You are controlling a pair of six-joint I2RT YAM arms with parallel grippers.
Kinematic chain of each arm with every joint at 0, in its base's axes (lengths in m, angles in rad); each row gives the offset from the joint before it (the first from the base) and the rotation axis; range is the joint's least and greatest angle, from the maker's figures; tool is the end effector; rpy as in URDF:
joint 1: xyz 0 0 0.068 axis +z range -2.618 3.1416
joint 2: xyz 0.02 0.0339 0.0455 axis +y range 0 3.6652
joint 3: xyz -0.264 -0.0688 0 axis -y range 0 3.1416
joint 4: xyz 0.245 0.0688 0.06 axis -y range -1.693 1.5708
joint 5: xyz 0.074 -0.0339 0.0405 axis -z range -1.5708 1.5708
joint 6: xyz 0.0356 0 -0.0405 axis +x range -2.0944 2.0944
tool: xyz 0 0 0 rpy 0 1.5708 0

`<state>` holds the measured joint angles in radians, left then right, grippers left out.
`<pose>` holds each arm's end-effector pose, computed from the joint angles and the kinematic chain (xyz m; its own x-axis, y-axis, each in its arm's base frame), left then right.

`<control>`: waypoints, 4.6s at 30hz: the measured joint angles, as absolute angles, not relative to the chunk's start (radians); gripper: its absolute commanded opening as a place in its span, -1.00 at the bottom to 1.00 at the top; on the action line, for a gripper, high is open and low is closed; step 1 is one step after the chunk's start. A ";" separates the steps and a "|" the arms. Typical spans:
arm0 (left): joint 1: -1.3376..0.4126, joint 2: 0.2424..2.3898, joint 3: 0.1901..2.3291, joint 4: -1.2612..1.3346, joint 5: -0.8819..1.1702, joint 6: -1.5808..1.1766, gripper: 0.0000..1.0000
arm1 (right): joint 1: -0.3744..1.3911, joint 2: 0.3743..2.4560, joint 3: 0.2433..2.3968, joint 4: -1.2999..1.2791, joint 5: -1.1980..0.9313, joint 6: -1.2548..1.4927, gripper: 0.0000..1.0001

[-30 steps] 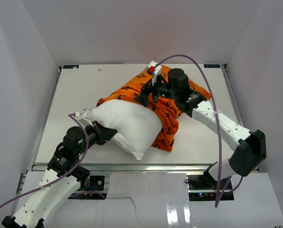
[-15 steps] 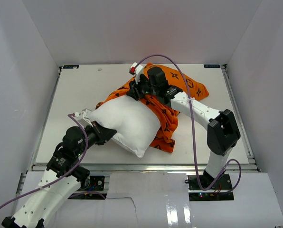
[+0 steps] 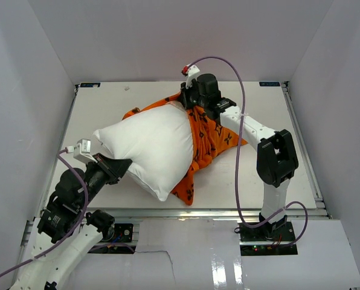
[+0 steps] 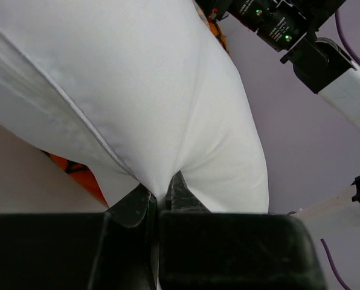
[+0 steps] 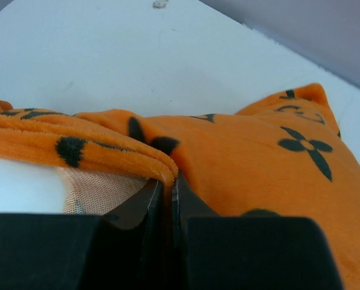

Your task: Remove the pillowcase from the pillow

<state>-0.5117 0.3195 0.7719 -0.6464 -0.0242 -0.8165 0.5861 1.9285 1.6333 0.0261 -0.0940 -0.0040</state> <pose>0.0623 -0.0340 0.3364 -0.4568 -0.5791 -0.6753 0.1985 0.6736 -0.7119 0.3895 0.2626 0.3178 -0.2190 -0.1502 -0.9641 -0.6269 0.7788 0.0211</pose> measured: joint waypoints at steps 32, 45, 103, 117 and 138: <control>-0.514 0.311 0.623 -0.646 -0.137 -0.840 -1.00 | 0.423 1.493 1.291 -0.206 -0.450 0.066 0.72; -0.513 0.427 0.679 -0.602 -0.056 -0.842 -1.00 | 0.477 1.512 1.100 -0.071 -0.208 0.116 -0.85; -0.520 0.615 1.310 -0.902 0.007 -0.750 -1.00 | 0.021 1.702 1.249 -0.032 -0.639 0.440 -0.39; -0.516 0.502 0.906 -0.672 -0.147 -0.763 -1.00 | 0.183 1.496 1.167 -0.097 -0.424 0.254 0.92; -0.514 0.561 0.941 -0.636 -0.133 -0.768 -1.00 | 0.419 1.165 0.592 0.123 -0.323 0.205 0.09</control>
<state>-0.5144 0.5606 0.9405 -0.6357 -0.1329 -0.7677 0.4194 1.1652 0.5922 0.1234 -0.3233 0.2054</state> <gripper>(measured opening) 0.113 0.640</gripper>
